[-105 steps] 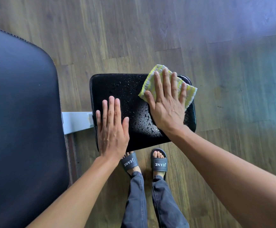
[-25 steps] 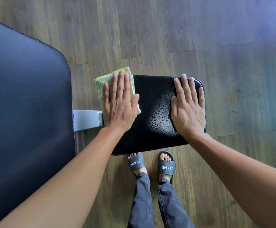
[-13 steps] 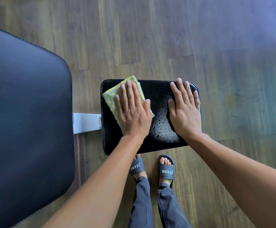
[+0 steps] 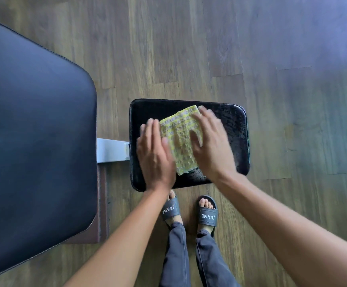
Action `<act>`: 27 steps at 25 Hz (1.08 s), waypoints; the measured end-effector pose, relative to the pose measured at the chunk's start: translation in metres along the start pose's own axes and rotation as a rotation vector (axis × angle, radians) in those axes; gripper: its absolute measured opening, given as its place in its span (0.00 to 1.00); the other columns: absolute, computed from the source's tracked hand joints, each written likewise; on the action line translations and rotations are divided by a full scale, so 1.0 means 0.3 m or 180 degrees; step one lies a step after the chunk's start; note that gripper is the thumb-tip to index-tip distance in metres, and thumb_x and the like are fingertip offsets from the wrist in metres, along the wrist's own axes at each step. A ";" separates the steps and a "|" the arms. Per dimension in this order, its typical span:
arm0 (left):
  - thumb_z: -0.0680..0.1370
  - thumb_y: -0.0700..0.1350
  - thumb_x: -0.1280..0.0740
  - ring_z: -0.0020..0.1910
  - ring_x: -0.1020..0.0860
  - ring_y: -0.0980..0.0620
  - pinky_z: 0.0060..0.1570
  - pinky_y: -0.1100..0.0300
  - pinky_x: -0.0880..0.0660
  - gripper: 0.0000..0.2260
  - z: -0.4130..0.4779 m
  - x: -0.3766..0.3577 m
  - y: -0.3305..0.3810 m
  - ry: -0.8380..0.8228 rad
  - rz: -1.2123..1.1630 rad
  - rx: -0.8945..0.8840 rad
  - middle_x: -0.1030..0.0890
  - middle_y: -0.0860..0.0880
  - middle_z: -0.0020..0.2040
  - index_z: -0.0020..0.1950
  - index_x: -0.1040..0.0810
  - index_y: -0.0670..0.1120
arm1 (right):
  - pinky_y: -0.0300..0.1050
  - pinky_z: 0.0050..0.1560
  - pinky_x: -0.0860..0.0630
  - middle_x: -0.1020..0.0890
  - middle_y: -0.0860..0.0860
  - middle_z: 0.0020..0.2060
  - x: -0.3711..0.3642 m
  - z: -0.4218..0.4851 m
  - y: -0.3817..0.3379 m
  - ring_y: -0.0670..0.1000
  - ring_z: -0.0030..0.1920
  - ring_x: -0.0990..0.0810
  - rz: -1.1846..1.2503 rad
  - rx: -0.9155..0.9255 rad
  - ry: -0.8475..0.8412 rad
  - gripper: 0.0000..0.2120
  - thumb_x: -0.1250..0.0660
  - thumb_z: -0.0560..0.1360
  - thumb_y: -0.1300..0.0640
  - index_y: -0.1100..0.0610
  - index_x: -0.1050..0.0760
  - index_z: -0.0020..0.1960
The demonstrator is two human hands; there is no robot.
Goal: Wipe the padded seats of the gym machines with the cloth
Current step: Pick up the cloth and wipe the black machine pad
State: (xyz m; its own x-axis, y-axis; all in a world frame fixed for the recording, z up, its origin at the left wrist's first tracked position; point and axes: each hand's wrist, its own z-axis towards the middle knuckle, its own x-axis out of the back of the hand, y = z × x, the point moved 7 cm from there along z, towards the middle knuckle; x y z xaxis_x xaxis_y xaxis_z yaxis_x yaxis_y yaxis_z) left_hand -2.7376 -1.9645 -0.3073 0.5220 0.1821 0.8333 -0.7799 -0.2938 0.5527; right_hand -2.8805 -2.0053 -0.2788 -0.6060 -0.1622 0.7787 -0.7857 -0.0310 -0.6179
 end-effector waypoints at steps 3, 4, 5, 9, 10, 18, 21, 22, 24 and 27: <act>0.81 0.48 0.55 0.78 0.45 0.47 0.76 0.46 0.48 0.25 -0.036 0.027 -0.127 -0.0233 0.0050 0.0153 0.40 0.45 0.78 0.77 0.39 0.41 | 0.54 0.78 0.53 0.49 0.57 0.79 -0.158 -0.052 -0.114 0.56 0.79 0.52 -0.0518 -0.0138 -0.0605 0.31 0.43 0.80 0.48 0.58 0.47 0.78; 0.81 0.48 0.55 0.78 0.45 0.46 0.76 0.45 0.47 0.26 -0.042 0.029 -0.149 -0.0284 0.0074 0.0108 0.40 0.44 0.78 0.76 0.38 0.40 | 0.54 0.78 0.57 0.54 0.56 0.79 -0.192 -0.056 -0.116 0.56 0.79 0.56 -0.0666 -0.0346 -0.0668 0.35 0.44 0.80 0.44 0.57 0.53 0.80; 0.81 0.48 0.55 0.78 0.44 0.45 0.76 0.44 0.45 0.26 -0.040 0.032 -0.163 -0.0296 0.0089 0.0074 0.39 0.43 0.77 0.76 0.38 0.39 | 0.55 0.78 0.59 0.57 0.57 0.79 -0.216 -0.053 -0.107 0.56 0.79 0.59 -0.0789 -0.0497 -0.0697 0.38 0.45 0.79 0.41 0.58 0.57 0.80; 0.81 0.47 0.55 0.78 0.44 0.44 0.76 0.47 0.43 0.25 -0.040 0.038 -0.174 -0.0353 0.0075 0.0022 0.40 0.43 0.77 0.76 0.38 0.39 | 0.56 0.78 0.58 0.59 0.58 0.79 -0.244 -0.046 -0.082 0.58 0.79 0.59 -0.1074 -0.0525 -0.0704 0.39 0.45 0.80 0.41 0.60 0.61 0.79; 0.80 0.47 0.55 0.78 0.44 0.45 0.76 0.49 0.44 0.26 -0.042 0.038 -0.173 -0.0376 0.0086 0.0011 0.40 0.43 0.78 0.76 0.38 0.39 | 0.56 0.78 0.57 0.59 0.58 0.79 -0.245 -0.044 -0.080 0.59 0.79 0.59 -0.1129 -0.0490 -0.0737 0.37 0.47 0.82 0.44 0.60 0.61 0.79; 0.80 0.49 0.56 0.79 0.47 0.47 0.75 0.58 0.50 0.27 -0.036 0.047 -0.159 -0.0648 0.0121 0.0080 0.43 0.45 0.79 0.77 0.41 0.40 | 0.64 0.75 0.44 0.53 0.65 0.77 -0.222 0.005 -0.116 0.67 0.77 0.51 -0.1607 -0.0504 -0.0993 0.25 0.56 0.82 0.65 0.66 0.58 0.78; 0.83 0.45 0.50 0.79 0.47 0.48 0.76 0.56 0.49 0.22 -0.020 0.078 -0.138 -0.0789 0.0093 0.0138 0.42 0.45 0.79 0.77 0.41 0.41 | 0.57 0.71 0.35 0.40 0.62 0.75 -0.172 0.035 -0.124 0.64 0.75 0.40 -0.1185 -0.0458 -0.0906 0.25 0.48 0.80 0.67 0.65 0.47 0.76; 0.83 0.44 0.49 0.78 0.45 0.48 0.77 0.54 0.47 0.22 -0.010 0.097 -0.123 -0.0802 0.0091 0.0127 0.40 0.46 0.78 0.77 0.40 0.42 | 0.54 0.64 0.32 0.34 0.60 0.71 -0.142 0.046 -0.126 0.63 0.70 0.33 -0.0984 -0.0424 -0.0870 0.23 0.46 0.78 0.68 0.64 0.42 0.73; 0.83 0.44 0.48 0.77 0.42 0.48 0.76 0.53 0.44 0.20 0.020 0.141 -0.080 -0.0823 0.0103 0.0060 0.37 0.46 0.77 0.76 0.37 0.42 | 0.51 0.49 0.31 0.25 0.58 0.61 -0.053 0.063 -0.114 0.63 0.57 0.25 -0.0334 -0.0703 -0.0634 0.16 0.45 0.77 0.67 0.61 0.32 0.64; 0.83 0.42 0.46 0.77 0.40 0.50 0.76 0.58 0.45 0.19 0.075 0.218 0.005 -0.0863 0.0142 -0.0024 0.34 0.47 0.76 0.74 0.34 0.43 | 0.49 0.48 0.26 0.18 0.54 0.48 0.063 0.051 -0.056 0.56 0.47 0.20 0.0923 -0.1632 -0.0273 0.15 0.43 0.75 0.63 0.56 0.23 0.58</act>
State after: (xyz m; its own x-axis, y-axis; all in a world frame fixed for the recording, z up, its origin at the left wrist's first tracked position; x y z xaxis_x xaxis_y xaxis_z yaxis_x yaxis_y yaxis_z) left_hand -2.6967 -1.9741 -0.2522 0.5596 -0.0889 0.8240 -0.8062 -0.2888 0.5164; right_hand -2.8769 -2.0229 -0.2554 -0.8094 -0.1725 0.5613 -0.5623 0.5033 -0.6561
